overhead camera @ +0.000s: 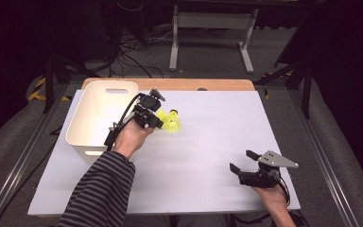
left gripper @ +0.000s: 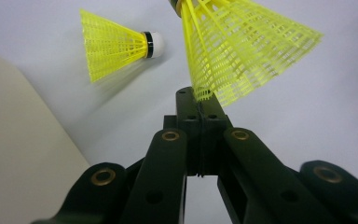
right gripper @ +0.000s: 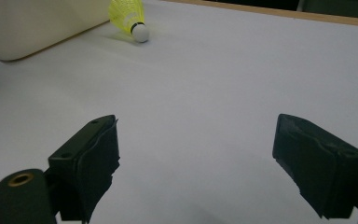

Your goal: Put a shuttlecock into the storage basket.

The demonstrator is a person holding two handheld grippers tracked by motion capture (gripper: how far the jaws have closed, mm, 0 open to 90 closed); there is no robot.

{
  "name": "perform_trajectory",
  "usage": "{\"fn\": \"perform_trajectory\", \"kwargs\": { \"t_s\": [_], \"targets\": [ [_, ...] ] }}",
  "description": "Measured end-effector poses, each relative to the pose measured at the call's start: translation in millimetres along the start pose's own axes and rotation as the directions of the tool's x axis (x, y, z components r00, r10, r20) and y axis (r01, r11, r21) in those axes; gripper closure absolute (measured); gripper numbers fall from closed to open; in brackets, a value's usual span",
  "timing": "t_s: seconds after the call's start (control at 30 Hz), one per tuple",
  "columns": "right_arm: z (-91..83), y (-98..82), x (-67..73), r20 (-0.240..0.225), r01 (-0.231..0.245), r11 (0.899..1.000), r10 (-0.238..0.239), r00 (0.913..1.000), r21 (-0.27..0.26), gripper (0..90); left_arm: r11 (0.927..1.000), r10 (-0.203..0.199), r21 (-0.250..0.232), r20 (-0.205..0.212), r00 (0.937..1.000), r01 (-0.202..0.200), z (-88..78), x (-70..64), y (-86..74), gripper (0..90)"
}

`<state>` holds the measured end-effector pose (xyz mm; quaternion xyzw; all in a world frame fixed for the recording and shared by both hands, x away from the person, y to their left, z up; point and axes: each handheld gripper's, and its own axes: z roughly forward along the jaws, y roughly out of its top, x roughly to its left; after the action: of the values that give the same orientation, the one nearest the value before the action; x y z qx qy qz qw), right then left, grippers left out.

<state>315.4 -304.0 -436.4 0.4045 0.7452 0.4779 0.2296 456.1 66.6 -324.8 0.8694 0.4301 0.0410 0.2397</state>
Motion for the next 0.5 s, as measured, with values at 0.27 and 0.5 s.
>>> {"fn": "perform_trajectory", "kwargs": {
  "t_s": [0.27, 0.5],
  "targets": [
    [-0.1, 0.0, 0.1, 0.000, 0.001, 1.000, -0.001, 1.0000, 0.000, 14.8, 1.0000, -0.003, -0.002, -0.006, 1.0000, 0.003, -3.7, 2.6, -1.6, 90.0],
    [0.0, -0.1, 0.3, 0.000, 0.003, 1.000, -0.003, 1.0000, 0.000, 14.8, 1.0000, -0.006, -0.005, -0.006, 1.0000, 0.006, -7.8, 5.2, -2.9, 90.0]
  ]
}}
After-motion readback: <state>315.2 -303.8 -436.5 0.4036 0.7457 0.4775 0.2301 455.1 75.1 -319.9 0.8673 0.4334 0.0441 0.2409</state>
